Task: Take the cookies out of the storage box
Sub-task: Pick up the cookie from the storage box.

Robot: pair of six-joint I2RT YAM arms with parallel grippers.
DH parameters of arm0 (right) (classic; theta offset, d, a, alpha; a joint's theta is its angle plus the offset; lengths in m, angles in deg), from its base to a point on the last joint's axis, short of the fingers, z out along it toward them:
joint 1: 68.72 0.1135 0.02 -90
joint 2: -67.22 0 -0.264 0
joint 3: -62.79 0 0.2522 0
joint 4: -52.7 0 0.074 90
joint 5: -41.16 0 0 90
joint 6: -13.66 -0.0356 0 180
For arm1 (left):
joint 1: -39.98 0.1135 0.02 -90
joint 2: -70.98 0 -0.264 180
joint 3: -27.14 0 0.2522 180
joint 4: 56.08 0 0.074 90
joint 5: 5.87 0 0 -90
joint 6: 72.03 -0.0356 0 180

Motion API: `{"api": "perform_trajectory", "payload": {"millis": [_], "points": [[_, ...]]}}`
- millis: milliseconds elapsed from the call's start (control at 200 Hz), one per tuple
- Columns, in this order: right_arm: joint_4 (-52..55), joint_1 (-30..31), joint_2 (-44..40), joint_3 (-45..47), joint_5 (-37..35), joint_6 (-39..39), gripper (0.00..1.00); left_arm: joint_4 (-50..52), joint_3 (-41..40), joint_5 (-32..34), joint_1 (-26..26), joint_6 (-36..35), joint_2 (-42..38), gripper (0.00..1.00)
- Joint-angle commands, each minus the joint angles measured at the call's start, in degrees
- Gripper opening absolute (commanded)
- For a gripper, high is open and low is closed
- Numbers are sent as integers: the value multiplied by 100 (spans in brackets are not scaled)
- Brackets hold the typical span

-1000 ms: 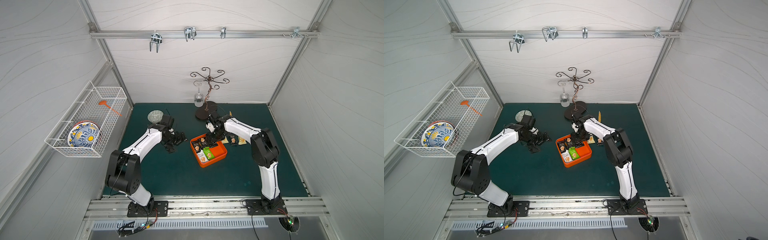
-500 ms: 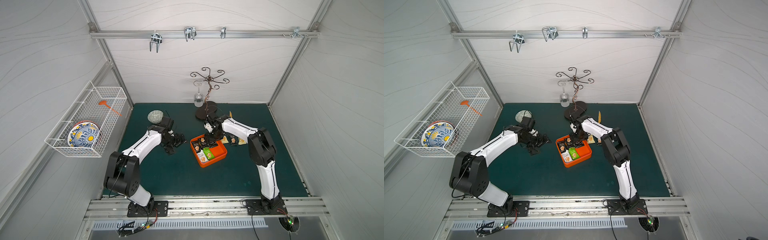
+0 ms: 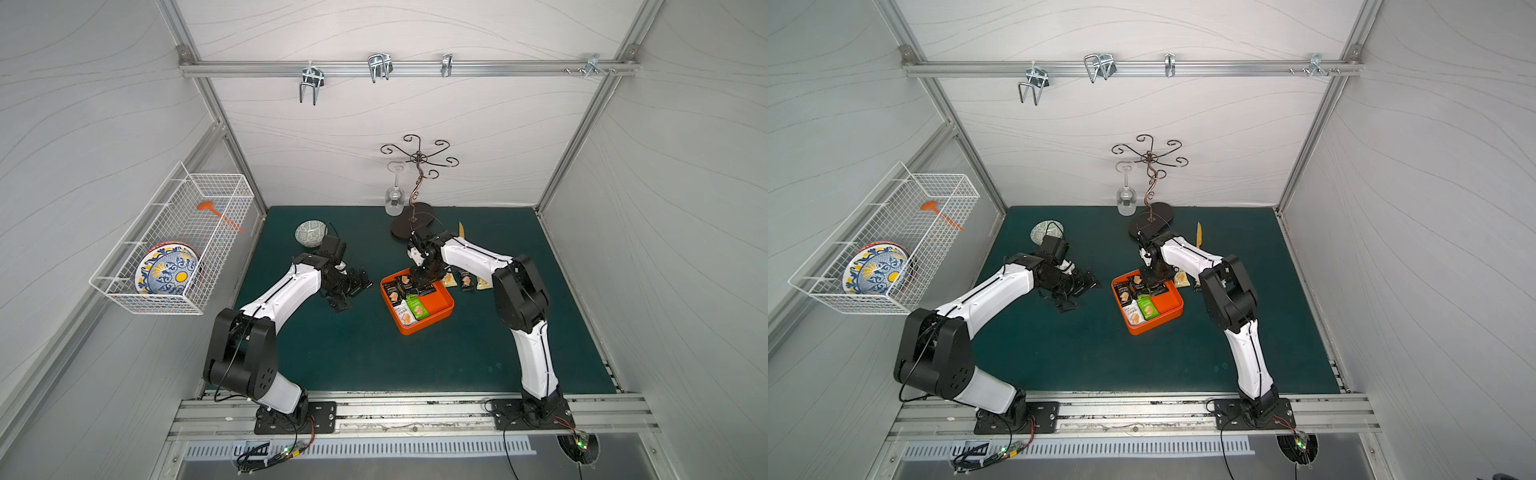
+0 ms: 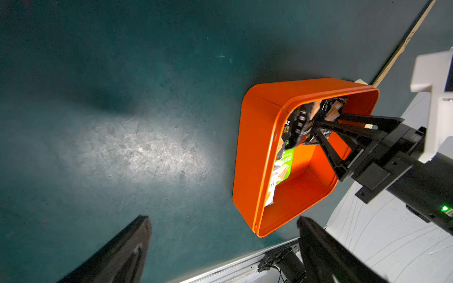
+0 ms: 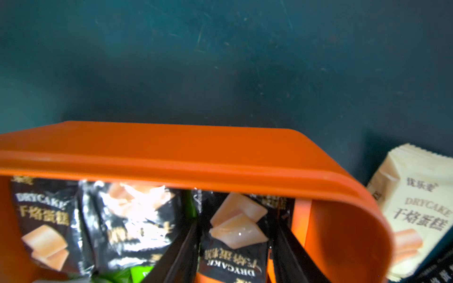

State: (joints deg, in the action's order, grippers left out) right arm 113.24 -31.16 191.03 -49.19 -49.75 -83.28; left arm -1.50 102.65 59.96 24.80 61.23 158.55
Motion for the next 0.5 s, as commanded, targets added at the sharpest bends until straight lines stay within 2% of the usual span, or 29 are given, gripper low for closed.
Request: {"api": "perform_trajectory", "payload": {"millis": [0,175,240,495], "points": [[111,52,109,-40,-65,44,48,-152,21,-7,-20,-16,-135,97],[115,84,72,-22,-130,44,46,-179,-5,-34,-20,8,-170,97],[105,94,70,-14,-163,44,41,-188,-23,-31,-20,12,-203,97],[56,129,-83,65,-101,-45,39,-214,-179,-36,-20,24,-342,97]]}}
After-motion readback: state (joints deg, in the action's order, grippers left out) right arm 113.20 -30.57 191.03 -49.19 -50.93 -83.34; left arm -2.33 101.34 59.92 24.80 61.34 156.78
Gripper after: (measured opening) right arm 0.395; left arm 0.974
